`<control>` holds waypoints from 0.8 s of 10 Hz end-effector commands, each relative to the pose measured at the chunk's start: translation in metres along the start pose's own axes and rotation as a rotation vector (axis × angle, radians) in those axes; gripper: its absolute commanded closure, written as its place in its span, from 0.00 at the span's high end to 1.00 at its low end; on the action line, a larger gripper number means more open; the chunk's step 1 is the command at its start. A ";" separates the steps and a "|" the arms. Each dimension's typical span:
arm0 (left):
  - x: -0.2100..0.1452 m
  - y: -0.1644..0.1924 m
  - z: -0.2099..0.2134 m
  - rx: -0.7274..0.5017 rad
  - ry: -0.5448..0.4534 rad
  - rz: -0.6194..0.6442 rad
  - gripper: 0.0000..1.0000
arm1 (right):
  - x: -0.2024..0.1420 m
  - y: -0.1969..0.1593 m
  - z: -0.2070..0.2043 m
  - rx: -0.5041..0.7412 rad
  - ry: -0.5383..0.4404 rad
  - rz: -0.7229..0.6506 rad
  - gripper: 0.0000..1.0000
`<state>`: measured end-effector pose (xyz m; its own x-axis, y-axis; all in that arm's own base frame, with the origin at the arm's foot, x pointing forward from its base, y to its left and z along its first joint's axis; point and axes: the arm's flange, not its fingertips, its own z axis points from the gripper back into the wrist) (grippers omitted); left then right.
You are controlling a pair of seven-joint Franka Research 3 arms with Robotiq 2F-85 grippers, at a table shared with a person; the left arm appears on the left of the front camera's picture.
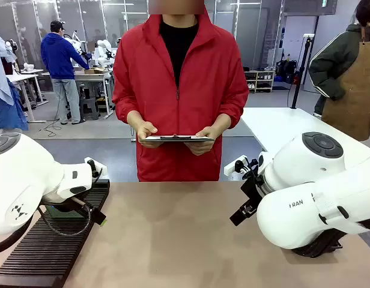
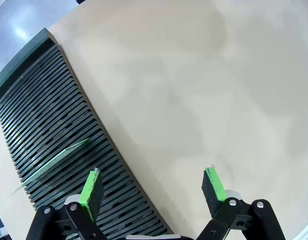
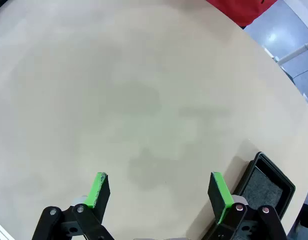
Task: Inspect the PCB.
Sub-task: Pick up the Blank PCB and present it to the human.
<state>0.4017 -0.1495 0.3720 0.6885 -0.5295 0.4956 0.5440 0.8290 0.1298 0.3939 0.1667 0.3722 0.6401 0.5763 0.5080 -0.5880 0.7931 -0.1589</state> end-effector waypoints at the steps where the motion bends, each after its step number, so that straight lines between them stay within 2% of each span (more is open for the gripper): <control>1: 0.000 0.000 0.000 0.000 0.000 -0.001 1.00 | 0.000 0.000 0.000 0.000 0.000 0.000 1.00; 8: 0.000 0.000 0.000 0.000 0.000 -0.001 1.00 | 0.000 0.000 0.000 0.000 0.000 0.000 1.00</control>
<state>0.4015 -0.1500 0.3720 0.6877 -0.5306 0.4955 0.5451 0.8282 0.1302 0.3939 0.1667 0.3722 0.6391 0.5778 0.5076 -0.5889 0.7922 -0.1602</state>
